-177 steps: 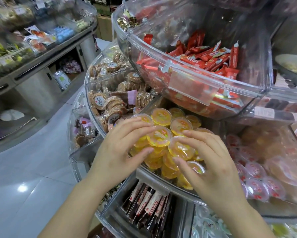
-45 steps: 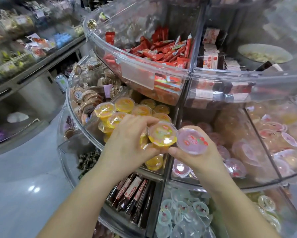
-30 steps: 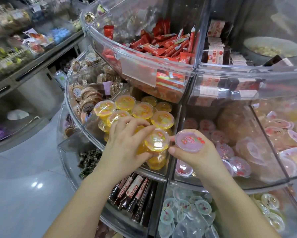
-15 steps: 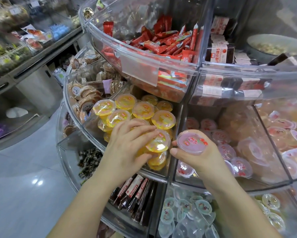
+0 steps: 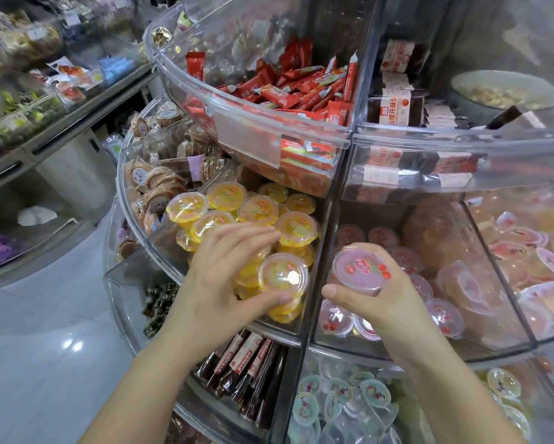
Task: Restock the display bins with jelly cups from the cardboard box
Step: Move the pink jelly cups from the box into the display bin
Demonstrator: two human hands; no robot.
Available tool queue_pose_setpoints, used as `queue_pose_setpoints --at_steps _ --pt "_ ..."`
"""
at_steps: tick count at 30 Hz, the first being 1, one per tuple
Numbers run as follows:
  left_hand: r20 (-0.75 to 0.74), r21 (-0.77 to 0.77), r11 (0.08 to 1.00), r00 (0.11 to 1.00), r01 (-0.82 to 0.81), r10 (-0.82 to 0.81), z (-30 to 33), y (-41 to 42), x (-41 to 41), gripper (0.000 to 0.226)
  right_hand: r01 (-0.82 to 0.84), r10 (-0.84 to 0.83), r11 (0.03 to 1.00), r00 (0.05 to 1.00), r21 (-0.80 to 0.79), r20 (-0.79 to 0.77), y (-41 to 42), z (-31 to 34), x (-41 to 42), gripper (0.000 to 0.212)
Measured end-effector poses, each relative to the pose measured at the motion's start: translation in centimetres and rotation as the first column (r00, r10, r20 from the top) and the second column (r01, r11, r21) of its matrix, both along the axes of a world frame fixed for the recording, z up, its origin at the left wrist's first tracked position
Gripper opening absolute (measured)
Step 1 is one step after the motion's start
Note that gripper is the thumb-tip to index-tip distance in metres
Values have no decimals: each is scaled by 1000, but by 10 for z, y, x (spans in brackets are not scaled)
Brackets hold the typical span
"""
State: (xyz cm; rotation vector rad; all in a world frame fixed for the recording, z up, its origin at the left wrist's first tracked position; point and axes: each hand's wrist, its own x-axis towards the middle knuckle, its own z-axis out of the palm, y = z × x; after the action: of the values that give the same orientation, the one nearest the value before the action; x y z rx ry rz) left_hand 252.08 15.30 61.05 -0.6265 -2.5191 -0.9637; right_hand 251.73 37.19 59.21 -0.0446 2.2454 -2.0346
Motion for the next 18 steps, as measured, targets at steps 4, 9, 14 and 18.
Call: queue_pose_setpoints --at_steps 4,9,14,18 --pt "-3 92 995 999 36 -36 16 25 1 33 46 -46 999 999 -10 6 20 0 -4 44" --pt "3 71 994 996 86 -86 22 57 3 22 87 -86 994 996 71 -18 49 -2 -7 42" --pt "412 321 941 878 109 -242 18 116 -3 39 106 -92 974 993 200 -80 72 -8 -28 47" --pt "739 534 816 591 -220 -324 -12 166 -22 71 166 -139 956 983 241 -122 82 -18 -58 48"
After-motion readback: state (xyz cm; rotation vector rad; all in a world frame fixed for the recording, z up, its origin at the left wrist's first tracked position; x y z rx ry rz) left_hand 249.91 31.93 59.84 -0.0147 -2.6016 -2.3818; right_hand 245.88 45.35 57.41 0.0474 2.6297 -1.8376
